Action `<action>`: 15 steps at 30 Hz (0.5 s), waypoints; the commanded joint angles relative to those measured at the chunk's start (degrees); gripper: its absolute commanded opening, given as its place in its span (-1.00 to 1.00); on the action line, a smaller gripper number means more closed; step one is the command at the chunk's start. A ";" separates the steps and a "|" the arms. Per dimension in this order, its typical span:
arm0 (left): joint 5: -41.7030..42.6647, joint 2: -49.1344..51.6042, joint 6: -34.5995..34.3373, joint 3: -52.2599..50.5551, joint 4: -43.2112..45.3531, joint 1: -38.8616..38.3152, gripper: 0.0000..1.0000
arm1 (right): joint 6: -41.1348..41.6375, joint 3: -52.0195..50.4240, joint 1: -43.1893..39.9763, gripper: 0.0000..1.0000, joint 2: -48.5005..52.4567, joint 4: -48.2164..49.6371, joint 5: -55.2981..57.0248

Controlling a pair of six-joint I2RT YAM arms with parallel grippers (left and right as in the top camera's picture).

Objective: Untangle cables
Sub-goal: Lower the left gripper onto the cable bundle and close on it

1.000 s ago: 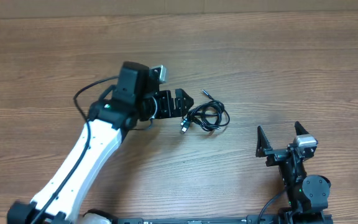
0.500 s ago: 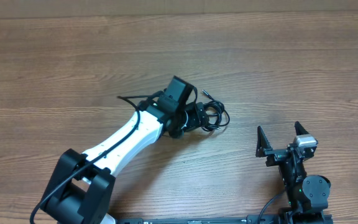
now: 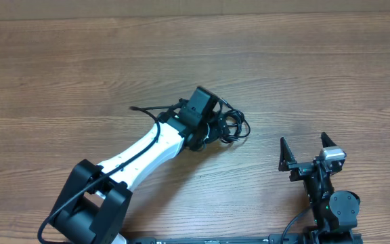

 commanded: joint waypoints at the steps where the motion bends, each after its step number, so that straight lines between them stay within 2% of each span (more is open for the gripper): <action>1: -3.10 0.85 -0.83 1.07 0.44 -1.73 0.52 | -0.09 -0.59 0.28 1.00 -0.02 0.33 0.50; 3: -6.08 0.87 -0.81 0.96 0.17 -2.62 0.54 | -0.09 -0.59 0.28 1.00 -0.02 0.33 0.50; 8: -7.04 1.51 -0.81 0.85 0.35 -2.71 0.51 | -0.09 -0.59 0.28 0.99 -0.02 0.33 0.50; 15: -4.52 6.10 -0.90 0.85 1.44 -2.71 0.45 | -0.09 -0.59 0.28 1.00 -0.02 0.33 0.50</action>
